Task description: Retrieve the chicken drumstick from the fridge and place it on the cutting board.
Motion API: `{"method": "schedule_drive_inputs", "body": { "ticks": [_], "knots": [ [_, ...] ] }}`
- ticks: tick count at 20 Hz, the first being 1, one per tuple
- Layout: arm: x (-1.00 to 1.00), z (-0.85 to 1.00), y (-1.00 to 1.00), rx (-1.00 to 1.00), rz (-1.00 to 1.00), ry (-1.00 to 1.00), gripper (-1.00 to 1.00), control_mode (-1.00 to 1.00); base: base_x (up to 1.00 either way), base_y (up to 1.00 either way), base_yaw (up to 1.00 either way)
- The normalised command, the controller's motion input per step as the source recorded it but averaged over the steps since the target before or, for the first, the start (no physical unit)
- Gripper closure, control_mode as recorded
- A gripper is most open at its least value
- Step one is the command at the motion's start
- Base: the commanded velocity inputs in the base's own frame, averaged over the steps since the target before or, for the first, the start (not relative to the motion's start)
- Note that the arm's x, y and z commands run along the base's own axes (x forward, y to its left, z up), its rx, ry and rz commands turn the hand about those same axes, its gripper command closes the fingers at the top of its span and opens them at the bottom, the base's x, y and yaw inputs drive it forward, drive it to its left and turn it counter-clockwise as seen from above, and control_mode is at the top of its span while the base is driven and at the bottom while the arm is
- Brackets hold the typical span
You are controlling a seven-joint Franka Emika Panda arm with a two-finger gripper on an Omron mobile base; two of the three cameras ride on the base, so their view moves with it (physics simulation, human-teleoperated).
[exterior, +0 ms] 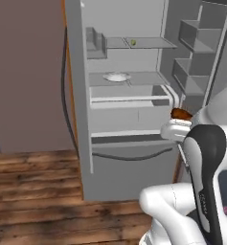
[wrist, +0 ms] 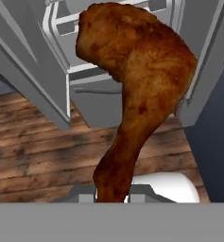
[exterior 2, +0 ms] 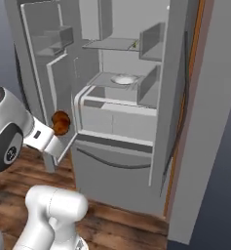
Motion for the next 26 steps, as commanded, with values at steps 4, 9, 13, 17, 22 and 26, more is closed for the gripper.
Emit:
{"method": "schedule_drive_inputs", "body": {
  "ticks": [4, 9, 13, 17, 22, 26],
  "knots": [
    [0.00, 0.00, 0.00, 0.00, 0.00, 0.00, 1.00, 1.00, -0.46, 0.22, 0.55],
    [0.00, 0.00, 0.00, 0.00, 0.00, 0.00, 1.00, 1.00, -0.52, 0.34, 0.62],
    [0.00, 0.00, 0.00, 0.00, 0.00, 0.00, 1.00, 1.00, -0.49, 0.35, 0.61],
    [0.00, 0.00, 0.00, 0.00, 0.00, 0.00, 1.00, 1.00, -0.48, 0.28, 0.60],
    [0.00, 0.00, 0.00, 0.00, 0.00, 0.00, 1.00, 1.00, -0.42, 0.24, 0.60],
    [0.00, 0.00, 0.00, 0.00, 0.00, 0.00, 1.00, 1.00, -0.41, 0.34, 0.59]
  ]
}}
